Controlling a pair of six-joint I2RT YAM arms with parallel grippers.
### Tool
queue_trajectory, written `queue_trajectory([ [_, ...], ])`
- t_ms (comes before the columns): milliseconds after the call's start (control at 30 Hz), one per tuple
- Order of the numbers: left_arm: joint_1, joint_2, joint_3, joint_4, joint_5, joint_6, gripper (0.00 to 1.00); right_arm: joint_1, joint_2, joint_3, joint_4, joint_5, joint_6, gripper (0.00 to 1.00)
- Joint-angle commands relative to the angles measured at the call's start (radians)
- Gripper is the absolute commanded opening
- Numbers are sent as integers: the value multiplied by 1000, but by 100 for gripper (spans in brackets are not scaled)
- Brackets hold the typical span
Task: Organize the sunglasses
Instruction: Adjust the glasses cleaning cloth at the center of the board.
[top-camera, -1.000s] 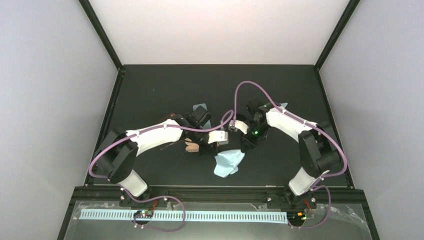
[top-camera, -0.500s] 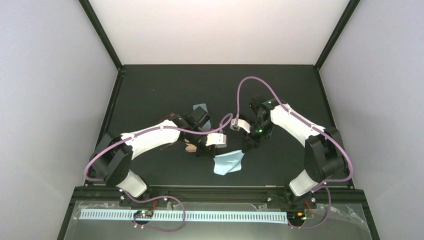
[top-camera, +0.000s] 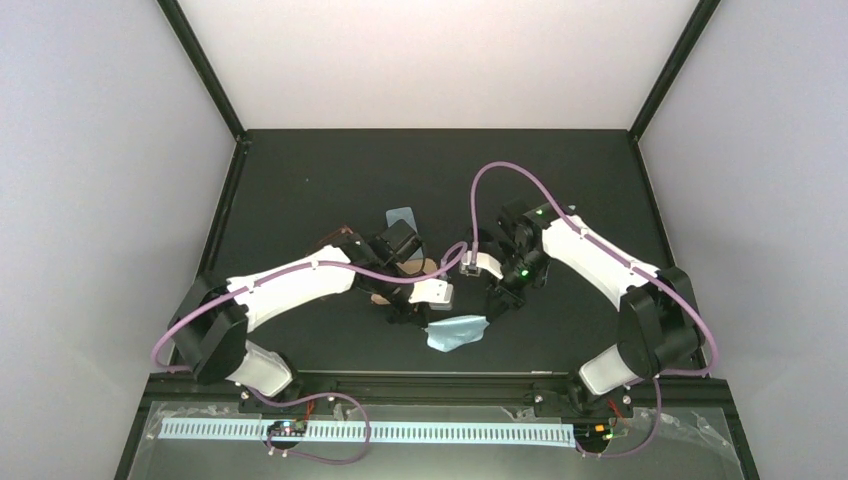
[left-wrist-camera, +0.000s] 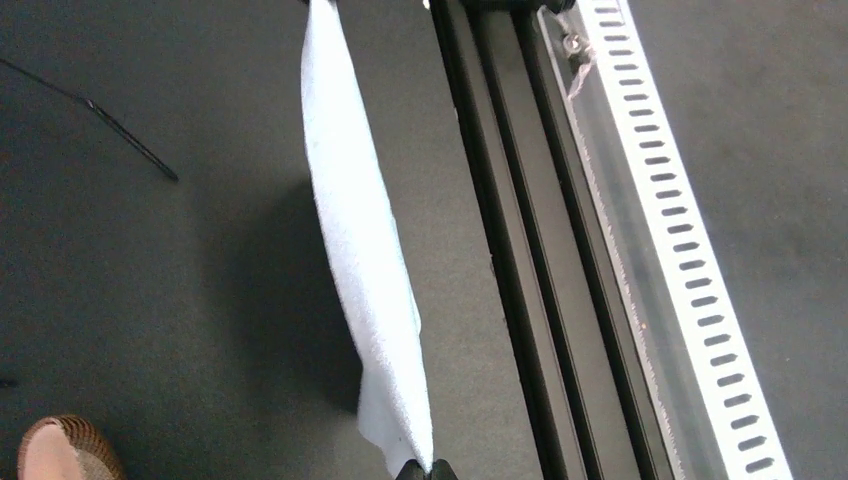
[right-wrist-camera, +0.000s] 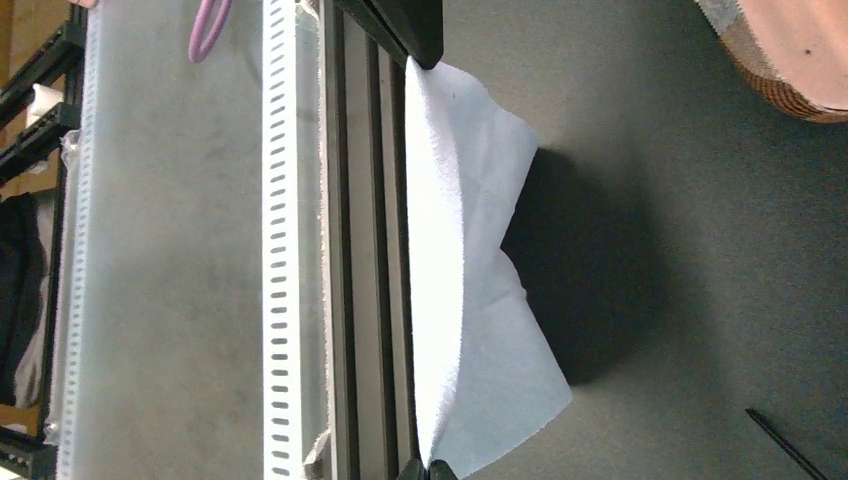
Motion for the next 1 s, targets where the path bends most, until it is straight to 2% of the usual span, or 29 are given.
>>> queue_trajectory([
  [0, -16, -59, 50, -17, 37, 17, 1, 9, -19, 32, -37, -56, -30, 3],
  [167, -20, -86, 53, -15, 80, 2, 2, 9, -30, 50, -66, -127, -42, 3],
  [567, -45, -146, 52, -56, 145, 8, 2, 34, -79, 31, -124, -172, -62, 2],
  [800, -50, -149, 9, -37, 175, 1, 2, 59, -83, -21, -81, -178, -35, 2],
  [967, -46, -105, 5, -31, 174, -25, 1, 55, -43, -27, 12, -103, 70, 1],
])
